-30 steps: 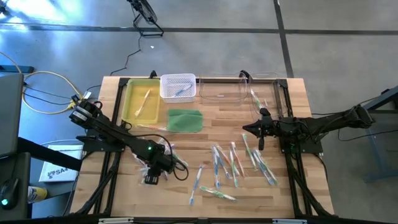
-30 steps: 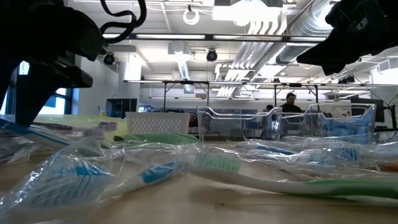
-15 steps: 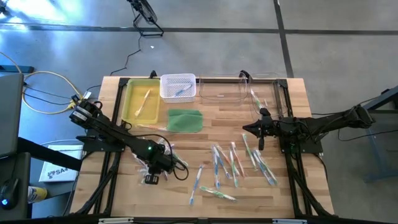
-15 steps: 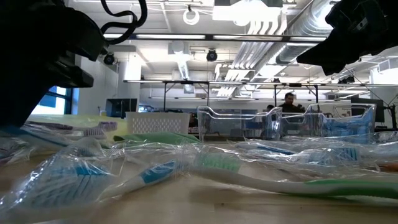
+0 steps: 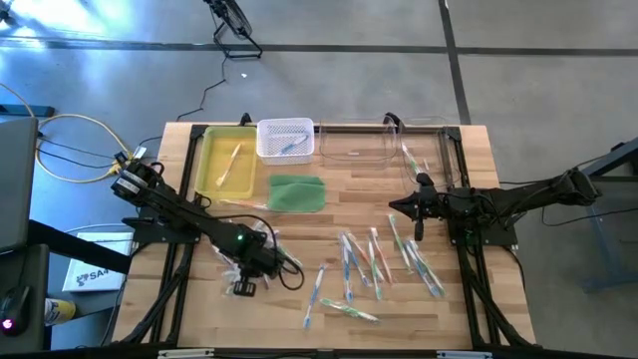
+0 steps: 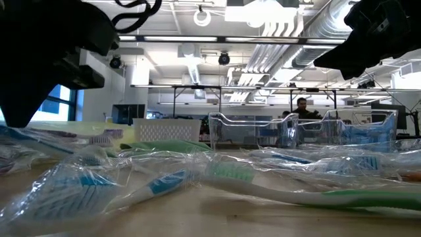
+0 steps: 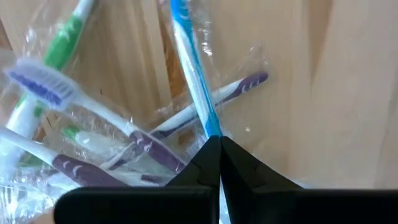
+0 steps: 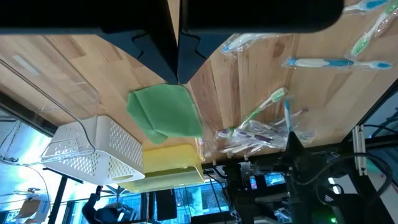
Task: Pick & Place Toothbrushes
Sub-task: Put the blue toothbrush into the white bin
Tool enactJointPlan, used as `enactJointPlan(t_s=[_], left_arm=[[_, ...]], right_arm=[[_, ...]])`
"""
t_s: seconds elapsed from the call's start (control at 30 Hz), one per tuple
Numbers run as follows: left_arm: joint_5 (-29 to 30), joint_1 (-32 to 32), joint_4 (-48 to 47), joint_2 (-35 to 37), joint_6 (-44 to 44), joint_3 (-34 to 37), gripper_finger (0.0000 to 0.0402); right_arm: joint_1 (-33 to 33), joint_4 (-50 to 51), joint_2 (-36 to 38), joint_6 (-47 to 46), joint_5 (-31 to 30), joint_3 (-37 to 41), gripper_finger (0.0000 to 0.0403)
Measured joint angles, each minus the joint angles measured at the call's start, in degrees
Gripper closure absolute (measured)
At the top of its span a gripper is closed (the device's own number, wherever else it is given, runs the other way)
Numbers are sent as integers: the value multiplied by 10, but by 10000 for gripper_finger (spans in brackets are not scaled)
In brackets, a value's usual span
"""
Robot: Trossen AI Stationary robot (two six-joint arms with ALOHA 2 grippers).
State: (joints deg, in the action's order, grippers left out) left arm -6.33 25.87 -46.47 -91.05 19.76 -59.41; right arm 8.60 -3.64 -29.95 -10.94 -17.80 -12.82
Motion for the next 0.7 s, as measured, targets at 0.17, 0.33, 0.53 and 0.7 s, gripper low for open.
enactJointPlan(t_s=[0.17,0.33,0.53,0.7], left_arm=[[-2,-8,-2,0,-17,-18,401],[0,-25,-6,2,-39,-38,401],[0,-45,-43,2,-89,-82,401],[1,-69,-104,2,-118,-128,401]], right_arm=[[0,0,0,0,0,0,401],[0,0,0,0,0,0,401],[0,0,0,0,0,0,401],[0,0,0,0,0,0,401]])
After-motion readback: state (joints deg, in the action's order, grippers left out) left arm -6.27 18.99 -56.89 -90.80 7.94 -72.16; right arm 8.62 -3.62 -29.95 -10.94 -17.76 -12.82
